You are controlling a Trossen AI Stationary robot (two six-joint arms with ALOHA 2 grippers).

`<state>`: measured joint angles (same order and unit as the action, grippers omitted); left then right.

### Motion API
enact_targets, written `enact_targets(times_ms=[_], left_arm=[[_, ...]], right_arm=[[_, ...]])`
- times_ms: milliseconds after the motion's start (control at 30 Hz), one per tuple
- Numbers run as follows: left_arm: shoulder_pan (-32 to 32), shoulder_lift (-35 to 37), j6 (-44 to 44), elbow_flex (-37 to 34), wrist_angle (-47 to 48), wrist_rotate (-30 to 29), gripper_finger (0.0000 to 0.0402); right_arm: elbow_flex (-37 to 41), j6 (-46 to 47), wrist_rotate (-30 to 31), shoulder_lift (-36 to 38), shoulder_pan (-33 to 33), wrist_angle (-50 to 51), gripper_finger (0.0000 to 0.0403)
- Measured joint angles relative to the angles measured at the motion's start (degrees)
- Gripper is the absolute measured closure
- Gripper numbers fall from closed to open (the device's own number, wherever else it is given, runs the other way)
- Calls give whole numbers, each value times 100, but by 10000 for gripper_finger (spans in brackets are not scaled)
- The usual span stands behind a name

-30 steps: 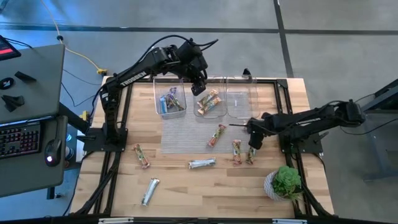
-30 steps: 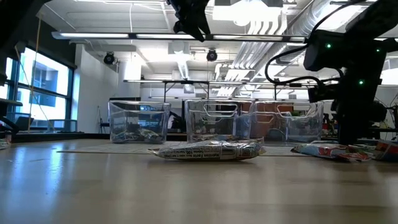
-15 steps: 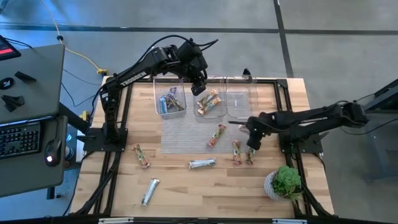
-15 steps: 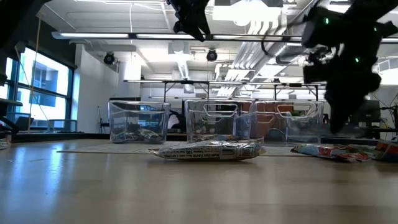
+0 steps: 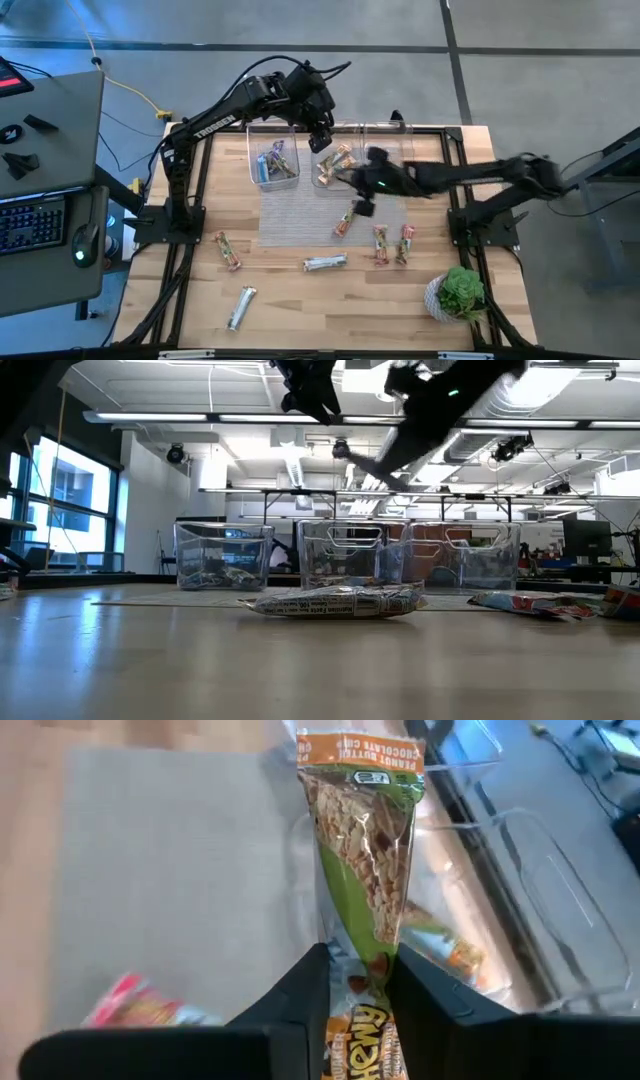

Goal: Pick and place Granola Bars by type
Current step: Put the yellow granola bar into the middle transparent bin

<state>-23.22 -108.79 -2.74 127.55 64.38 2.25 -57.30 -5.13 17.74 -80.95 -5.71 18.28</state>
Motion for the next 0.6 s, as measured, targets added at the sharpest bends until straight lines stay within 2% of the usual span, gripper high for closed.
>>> enact_targets(times_ms=[167, 300, 433, 600], left_arm=[[0, 0, 0, 0, 107, 6, 199], [0, 0, 0, 0, 372, -86, 199], [0, 0, 2, 0, 571, -86, 199], [0, 0, 0, 0, 672, -221, 199]], right_arm=[[-948, -378, 64, -1326, -621, 509, 325], [-1370, -408, -244, -2095, -1008, 496, 325], [-1567, -376, -327, -2617, -1227, 522, 325], [-1626, -372, -458, -2843, -1352, 490, 314]])
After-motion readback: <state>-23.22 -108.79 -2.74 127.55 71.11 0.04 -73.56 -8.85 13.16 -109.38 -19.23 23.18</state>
